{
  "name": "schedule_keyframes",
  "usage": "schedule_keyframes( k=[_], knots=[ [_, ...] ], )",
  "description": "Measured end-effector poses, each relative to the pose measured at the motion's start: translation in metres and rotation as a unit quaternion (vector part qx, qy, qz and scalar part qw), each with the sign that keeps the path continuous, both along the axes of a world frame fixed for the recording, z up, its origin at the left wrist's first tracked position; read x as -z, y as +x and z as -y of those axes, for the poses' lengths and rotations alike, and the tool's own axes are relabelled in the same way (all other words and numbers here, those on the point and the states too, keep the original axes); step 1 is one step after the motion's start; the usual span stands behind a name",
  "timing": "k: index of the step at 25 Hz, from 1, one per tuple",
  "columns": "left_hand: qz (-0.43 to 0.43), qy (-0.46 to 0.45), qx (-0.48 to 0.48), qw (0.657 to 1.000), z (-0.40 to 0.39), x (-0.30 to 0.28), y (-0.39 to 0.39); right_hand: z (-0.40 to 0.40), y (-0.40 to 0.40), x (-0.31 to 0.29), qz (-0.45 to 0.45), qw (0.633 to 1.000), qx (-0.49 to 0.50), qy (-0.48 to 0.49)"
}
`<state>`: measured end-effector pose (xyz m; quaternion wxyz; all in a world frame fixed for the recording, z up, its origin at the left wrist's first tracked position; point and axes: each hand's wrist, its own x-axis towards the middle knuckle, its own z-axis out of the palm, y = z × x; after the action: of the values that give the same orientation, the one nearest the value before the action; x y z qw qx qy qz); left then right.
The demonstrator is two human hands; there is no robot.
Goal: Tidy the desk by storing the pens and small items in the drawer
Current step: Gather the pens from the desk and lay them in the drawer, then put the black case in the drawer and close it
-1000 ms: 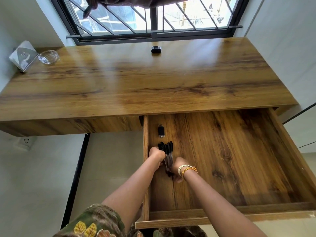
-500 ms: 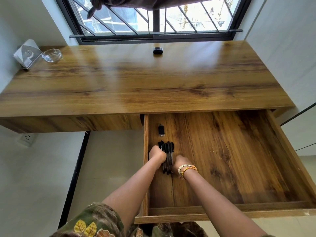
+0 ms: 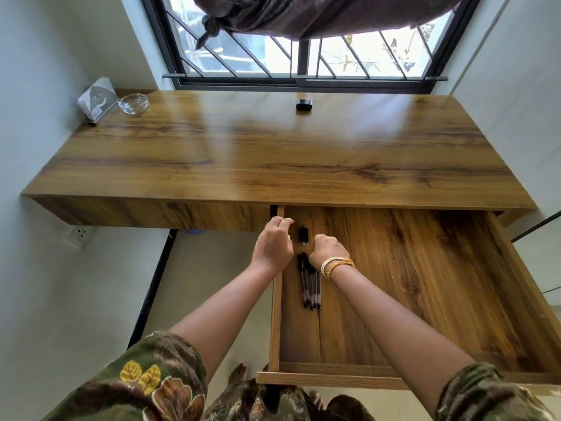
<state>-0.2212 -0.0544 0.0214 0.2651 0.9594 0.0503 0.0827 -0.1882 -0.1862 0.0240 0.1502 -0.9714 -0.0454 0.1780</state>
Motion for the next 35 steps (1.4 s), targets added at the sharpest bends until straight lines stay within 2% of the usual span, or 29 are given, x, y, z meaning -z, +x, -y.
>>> schedule_keyframes(
  k=[4, 12, 17, 20, 25, 32, 35],
  knots=[
    [-0.010, 0.053, -0.011, 0.998, -0.055, -0.005, 0.016, -0.053, 0.021, -0.013, 0.064, 0.997, -0.020, 0.038],
    [-0.057, 0.102, -0.014, 0.993, -0.192, -0.003, 0.037, -0.177, 0.054, -0.007, 0.203, 0.976, 0.000, 0.077],
    [-0.109, 0.054, -0.051, 0.991, -0.248, -0.020, 0.067, -0.229, 0.075, -0.005, 0.225, 0.973, -0.013, 0.049],
    [-0.121, 0.035, -0.056, 0.990, -0.262, -0.032, 0.089, -0.243, 0.095, -0.002, 0.216, 0.976, -0.020, 0.019],
    [-0.164, 0.020, -0.084, 0.983, -0.276, -0.037, 0.144, -0.259, 0.152, -0.002, 0.200, 0.979, 0.012, 0.025],
    [-0.233, 0.056, -0.075, 0.968, -0.261, -0.033, 0.283, -0.242, 0.291, -0.003, 0.211, 0.975, 0.052, 0.036],
    [-0.288, 0.078, -0.042, 0.953, -0.249, -0.039, 0.336, -0.231, 0.342, -0.006, 0.209, 0.976, 0.057, 0.028]
  ],
)
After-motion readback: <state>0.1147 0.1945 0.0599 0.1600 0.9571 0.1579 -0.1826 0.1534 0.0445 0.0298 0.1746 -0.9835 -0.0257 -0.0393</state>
